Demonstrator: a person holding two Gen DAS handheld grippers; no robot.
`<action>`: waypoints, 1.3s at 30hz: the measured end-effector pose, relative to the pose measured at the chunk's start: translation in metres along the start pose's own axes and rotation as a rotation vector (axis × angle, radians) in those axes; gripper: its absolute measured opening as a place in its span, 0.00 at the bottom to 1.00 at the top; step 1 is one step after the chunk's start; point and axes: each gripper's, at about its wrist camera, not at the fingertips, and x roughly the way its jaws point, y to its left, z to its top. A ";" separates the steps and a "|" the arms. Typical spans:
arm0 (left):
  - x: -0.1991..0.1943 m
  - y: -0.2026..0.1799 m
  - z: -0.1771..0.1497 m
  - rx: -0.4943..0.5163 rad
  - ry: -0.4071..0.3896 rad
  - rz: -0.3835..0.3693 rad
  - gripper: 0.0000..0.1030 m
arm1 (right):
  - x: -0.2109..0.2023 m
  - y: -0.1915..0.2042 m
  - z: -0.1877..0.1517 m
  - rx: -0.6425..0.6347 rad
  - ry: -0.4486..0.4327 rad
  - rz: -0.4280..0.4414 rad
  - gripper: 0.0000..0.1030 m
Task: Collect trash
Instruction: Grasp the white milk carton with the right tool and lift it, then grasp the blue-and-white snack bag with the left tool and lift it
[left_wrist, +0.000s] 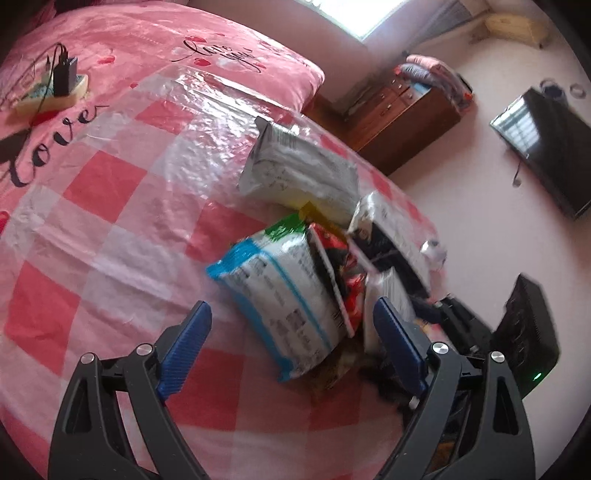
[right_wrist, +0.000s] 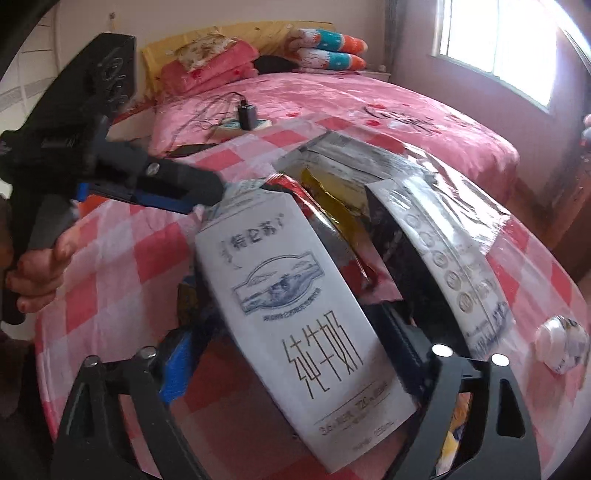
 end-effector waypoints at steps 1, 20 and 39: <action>0.000 0.000 -0.002 0.011 0.000 0.003 0.87 | -0.002 -0.004 -0.001 0.033 0.002 -0.001 0.71; 0.045 -0.053 -0.015 0.271 0.003 0.310 0.87 | -0.044 -0.036 -0.045 0.451 -0.119 0.023 0.67; 0.018 -0.035 -0.028 0.165 0.037 0.370 0.52 | -0.042 -0.019 -0.054 0.468 -0.158 0.201 0.66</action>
